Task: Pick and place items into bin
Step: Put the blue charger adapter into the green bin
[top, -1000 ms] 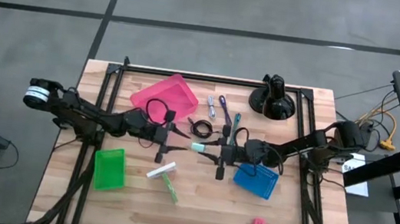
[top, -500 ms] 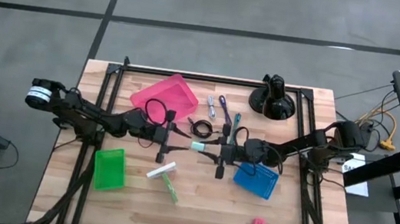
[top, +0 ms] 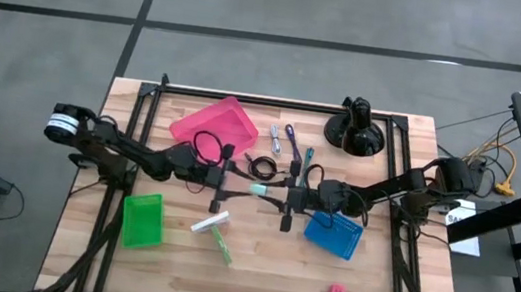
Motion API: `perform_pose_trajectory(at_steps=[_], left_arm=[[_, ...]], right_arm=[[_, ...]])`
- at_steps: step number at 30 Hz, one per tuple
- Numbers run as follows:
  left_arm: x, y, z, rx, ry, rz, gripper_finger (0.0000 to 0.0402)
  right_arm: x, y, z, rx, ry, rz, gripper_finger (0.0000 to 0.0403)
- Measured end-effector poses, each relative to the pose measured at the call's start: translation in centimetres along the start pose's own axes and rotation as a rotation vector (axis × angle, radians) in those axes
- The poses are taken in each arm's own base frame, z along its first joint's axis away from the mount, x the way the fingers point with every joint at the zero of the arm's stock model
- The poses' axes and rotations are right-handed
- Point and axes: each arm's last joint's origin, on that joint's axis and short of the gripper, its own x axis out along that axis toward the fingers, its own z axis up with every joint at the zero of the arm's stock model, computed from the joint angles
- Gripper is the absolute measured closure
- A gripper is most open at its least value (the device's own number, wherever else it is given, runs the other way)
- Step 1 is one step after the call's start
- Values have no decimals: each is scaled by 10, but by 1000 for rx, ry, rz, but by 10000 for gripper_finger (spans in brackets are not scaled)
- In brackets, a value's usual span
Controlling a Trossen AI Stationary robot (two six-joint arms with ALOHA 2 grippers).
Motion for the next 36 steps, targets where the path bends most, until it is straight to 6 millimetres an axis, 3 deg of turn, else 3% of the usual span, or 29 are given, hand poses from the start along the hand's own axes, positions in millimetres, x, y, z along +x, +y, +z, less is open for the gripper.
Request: perform_pose_trajectory(at_steps=[11,36], left_arm=[[17,1,-7,7,26,-4,230],[17,0,-8,5,46,-8,230]], right_arm=[[0,0,0,-1,3,1,290],[0,0,-1,-4,7,2,290]])
